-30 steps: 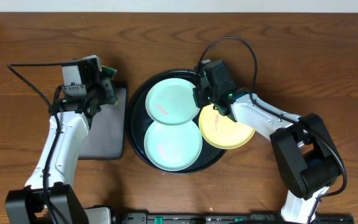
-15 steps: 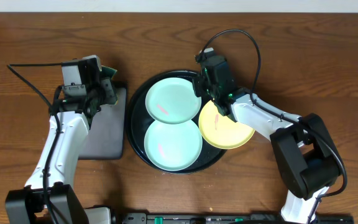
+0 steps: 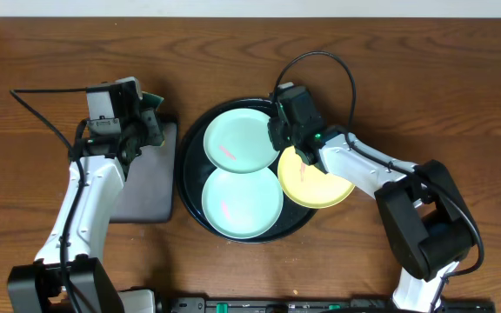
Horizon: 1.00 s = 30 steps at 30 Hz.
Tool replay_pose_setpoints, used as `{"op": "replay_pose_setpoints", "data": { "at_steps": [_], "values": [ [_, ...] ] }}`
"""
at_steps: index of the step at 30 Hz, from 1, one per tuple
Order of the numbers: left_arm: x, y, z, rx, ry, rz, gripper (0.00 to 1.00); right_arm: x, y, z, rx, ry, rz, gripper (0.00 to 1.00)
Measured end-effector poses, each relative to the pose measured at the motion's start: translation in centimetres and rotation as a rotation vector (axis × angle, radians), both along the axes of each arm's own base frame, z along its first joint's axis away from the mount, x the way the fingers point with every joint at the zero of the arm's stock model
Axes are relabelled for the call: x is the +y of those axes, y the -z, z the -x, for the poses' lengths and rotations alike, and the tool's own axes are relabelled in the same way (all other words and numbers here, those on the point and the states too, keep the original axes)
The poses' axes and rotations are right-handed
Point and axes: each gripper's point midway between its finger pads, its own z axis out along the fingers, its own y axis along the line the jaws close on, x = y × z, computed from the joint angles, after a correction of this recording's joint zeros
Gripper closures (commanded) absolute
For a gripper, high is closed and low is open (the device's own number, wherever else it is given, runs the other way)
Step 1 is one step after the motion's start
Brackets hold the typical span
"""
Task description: Clean dirty plates on tray and stack at the side
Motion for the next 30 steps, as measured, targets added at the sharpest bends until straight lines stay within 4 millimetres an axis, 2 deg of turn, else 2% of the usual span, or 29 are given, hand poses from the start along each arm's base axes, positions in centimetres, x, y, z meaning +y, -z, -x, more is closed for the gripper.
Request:
{"op": "replay_pose_setpoints", "data": {
  "at_steps": [5, 7, 9, 10, 16, 21, 26, 28, 30],
  "values": [
    [0.0, 0.0, 0.0, 0.0, 0.0, 0.0, 0.93, 0.0, 1.0, 1.5, 0.065, -0.015, 0.02, 0.71],
    [0.0, 0.0, 0.0, 0.0, 0.0, 0.0, 0.92, 0.0, 1.2, 1.9, 0.079, -0.018, 0.027, 0.74],
    [0.0, 0.0, 0.0, 0.0, 0.0, 0.0, 0.92, -0.1, 1.3, 1.9, 0.083, -0.016, 0.025, 0.87],
    [0.0, 0.0, 0.0, 0.0, 0.0, 0.0, 0.92, 0.0, 1.3, 1.9, 0.085, -0.013, 0.023, 0.99],
    [0.0, 0.0, 0.0, 0.0, 0.0, 0.0, 0.92, 0.1, 1.0, 1.7, 0.073, -0.009, 0.012, 0.99],
    [0.0, 0.0, 0.0, 0.0, 0.0, 0.0, 0.92, 0.9, -0.5, 0.2, -0.003, -0.008, -0.035, 0.99],
    [0.0, 0.0, 0.0, 0.0, 0.0, 0.0, 0.92, 1.2, -4.4, -1.2, -0.104, -0.001, -0.096, 0.99],
    [0.0, 0.0, 0.0, 0.0, 0.0, 0.0, 0.92, 1.3, -6.6, -1.6, -0.154, 0.002, -0.125, 0.95],
    [0.0, 0.0, 0.0, 0.0, 0.0, 0.0, 0.92, 1.3, -7.9, -1.8, -0.18, 0.009, -0.146, 0.66]
  ]
}}
